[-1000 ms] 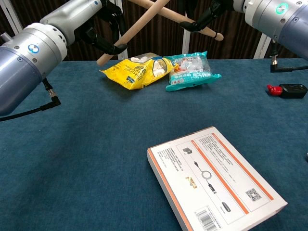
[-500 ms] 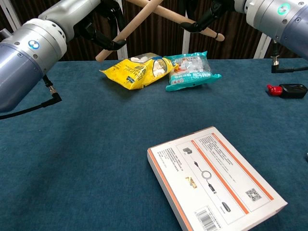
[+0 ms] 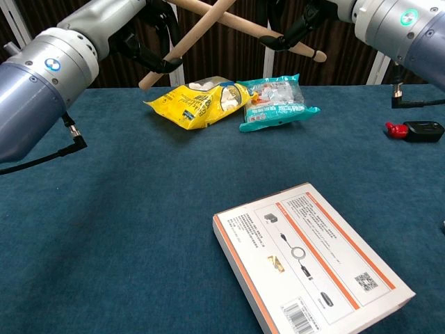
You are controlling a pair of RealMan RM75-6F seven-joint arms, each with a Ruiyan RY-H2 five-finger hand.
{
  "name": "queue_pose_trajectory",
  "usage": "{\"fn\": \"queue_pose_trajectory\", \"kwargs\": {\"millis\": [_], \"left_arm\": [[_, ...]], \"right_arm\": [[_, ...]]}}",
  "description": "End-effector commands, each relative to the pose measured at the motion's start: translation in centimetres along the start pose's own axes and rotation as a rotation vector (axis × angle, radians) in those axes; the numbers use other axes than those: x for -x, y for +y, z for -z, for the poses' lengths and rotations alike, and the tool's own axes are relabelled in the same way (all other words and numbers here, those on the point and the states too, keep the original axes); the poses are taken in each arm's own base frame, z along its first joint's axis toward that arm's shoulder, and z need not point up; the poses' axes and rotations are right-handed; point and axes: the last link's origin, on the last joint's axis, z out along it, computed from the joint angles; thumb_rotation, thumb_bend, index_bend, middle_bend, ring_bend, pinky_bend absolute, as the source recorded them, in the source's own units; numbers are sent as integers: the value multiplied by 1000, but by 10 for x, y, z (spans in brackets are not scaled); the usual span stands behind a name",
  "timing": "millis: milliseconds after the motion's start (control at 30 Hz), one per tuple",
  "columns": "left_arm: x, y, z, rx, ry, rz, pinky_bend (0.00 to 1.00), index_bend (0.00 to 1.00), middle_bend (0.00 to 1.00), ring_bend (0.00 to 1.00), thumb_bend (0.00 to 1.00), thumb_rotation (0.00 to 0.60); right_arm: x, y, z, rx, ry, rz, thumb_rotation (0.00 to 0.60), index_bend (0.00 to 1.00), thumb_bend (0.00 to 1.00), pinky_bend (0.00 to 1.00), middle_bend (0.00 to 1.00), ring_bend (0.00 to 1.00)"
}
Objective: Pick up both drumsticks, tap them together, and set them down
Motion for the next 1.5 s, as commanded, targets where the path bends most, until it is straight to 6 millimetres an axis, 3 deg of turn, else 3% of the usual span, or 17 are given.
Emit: {"fn": "queue_pose_trajectory", "kwargs": {"millis": [33, 333, 500, 600, 800, 1033, 1200, 1500], "left_arm": [[-1, 0, 0, -1, 2, 3, 0, 688, 629, 123, 543, 600], [2, -1, 2, 2, -21, -12, 0, 693, 629, 123, 543, 600], [1, -11, 8, 12, -56, -21, 0, 694, 629, 123, 543, 600], [-5, -27, 15, 23, -70, -81, 0, 695, 629, 123, 543, 600], [-29, -82, 36, 2, -97, -244, 0, 697, 629, 123, 544, 600], [-42, -152, 53, -42, -156, -508, 0, 696, 629, 123, 543, 600], [-37, -175, 55, -8, -164, -676, 0, 698, 629, 123, 544, 600], [-8, -200, 56, 25, -257, -762, 0, 699, 624, 123, 544, 600]], "right_arm": [[0, 0, 1, -1, -1, 2, 600, 749, 548, 17, 644, 394], [-2, 0, 0, 3, 12, -9, 600, 749, 548, 17, 645, 394], [-8, 11, 0, 40, 27, -15, 600, 749, 547, 17, 644, 394], [-12, 23, 1, 74, 35, -16, 600, 749, 548, 17, 644, 394], [-12, 49, 15, 111, 27, 6, 600, 749, 549, 21, 645, 394], [10, 63, 38, 69, -12, 58, 600, 749, 551, 36, 644, 394], [32, 66, 48, 50, -54, 92, 600, 749, 551, 36, 645, 394], [74, 71, 60, 42, -127, 168, 600, 749, 551, 36, 645, 394]]}}
